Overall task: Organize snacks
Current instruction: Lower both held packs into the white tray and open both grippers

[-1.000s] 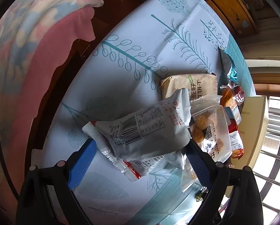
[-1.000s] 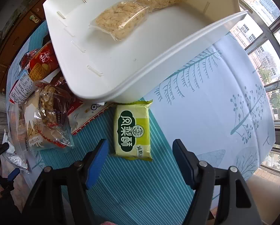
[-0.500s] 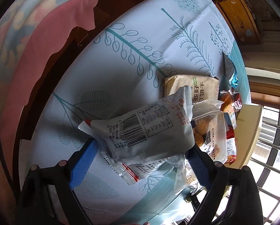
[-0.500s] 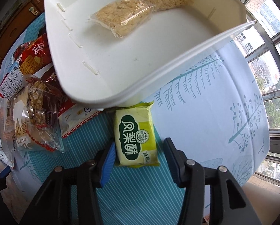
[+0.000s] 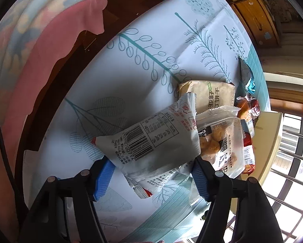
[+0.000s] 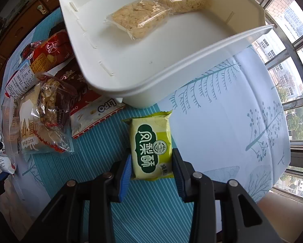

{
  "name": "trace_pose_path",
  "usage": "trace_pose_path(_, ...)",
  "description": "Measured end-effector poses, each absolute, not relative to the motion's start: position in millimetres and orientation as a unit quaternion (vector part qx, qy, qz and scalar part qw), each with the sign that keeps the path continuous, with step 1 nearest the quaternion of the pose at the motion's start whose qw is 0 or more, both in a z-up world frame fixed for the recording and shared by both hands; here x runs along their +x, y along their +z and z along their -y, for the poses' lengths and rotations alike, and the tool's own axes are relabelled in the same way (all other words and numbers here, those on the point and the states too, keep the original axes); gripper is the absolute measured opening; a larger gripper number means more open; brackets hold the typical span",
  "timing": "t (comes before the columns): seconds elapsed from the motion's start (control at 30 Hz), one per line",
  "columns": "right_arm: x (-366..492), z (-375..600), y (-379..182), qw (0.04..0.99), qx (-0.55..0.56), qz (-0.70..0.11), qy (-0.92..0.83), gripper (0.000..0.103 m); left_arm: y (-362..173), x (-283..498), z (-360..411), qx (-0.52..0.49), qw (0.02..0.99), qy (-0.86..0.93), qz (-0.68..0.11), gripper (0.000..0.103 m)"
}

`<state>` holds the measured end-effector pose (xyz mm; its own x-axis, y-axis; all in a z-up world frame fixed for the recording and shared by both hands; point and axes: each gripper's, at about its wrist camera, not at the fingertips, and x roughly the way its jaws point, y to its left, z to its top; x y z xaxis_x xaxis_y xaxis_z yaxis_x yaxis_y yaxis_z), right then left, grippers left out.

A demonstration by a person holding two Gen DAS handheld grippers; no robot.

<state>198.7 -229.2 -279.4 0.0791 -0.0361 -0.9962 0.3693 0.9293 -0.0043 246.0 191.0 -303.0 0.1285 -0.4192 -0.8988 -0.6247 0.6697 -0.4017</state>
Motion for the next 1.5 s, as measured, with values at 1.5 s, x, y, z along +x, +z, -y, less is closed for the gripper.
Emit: trace_pose_path(1.5,149,206,-121,0.896,0.005,-0.438,0.070,0.038,-94,171,-59,-0.231,0.873,-0.064,-0.425,0.069)
